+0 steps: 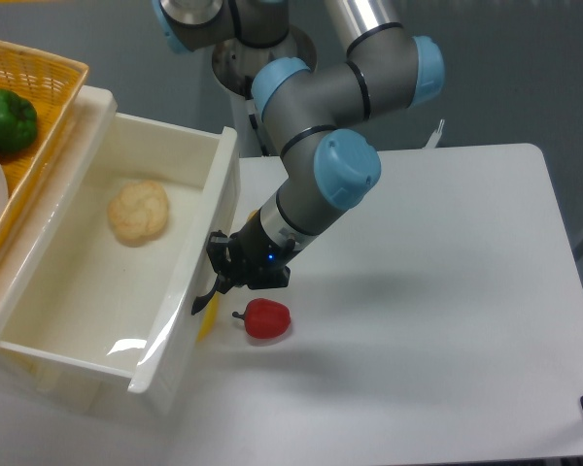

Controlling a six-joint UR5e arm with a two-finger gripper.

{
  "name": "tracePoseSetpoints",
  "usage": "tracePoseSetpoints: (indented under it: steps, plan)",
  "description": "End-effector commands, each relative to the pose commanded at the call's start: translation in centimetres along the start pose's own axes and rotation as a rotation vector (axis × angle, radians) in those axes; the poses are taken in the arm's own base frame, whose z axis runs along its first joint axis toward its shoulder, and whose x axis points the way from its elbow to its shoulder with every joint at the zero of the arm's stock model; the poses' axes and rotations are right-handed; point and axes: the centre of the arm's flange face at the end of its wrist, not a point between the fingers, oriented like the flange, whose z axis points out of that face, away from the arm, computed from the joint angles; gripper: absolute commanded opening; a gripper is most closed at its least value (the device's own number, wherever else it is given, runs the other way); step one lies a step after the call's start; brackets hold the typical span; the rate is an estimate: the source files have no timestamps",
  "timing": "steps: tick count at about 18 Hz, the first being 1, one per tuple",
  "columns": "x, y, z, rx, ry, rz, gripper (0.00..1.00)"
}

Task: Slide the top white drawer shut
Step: 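Lower the gripper past the red pepper to the drawer's front panel, then push the white drawer front with the gripper into the cabinet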

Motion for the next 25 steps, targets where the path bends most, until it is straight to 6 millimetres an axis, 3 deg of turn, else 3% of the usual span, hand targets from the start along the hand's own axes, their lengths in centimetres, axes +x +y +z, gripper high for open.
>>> tracePoseSetpoints:
  steps: [4, 13, 25]
  plan:
    - [0.7, 0.3, -0.5, 0.005, -0.004, 0.006, 0.0]
    - [2.5, -0.2, 0.7, -0.012, 0.005, 0.033, 0.0]
    - [6.8, -0.2, 2.6, -0.041, 0.017, 0.044, 0.0]
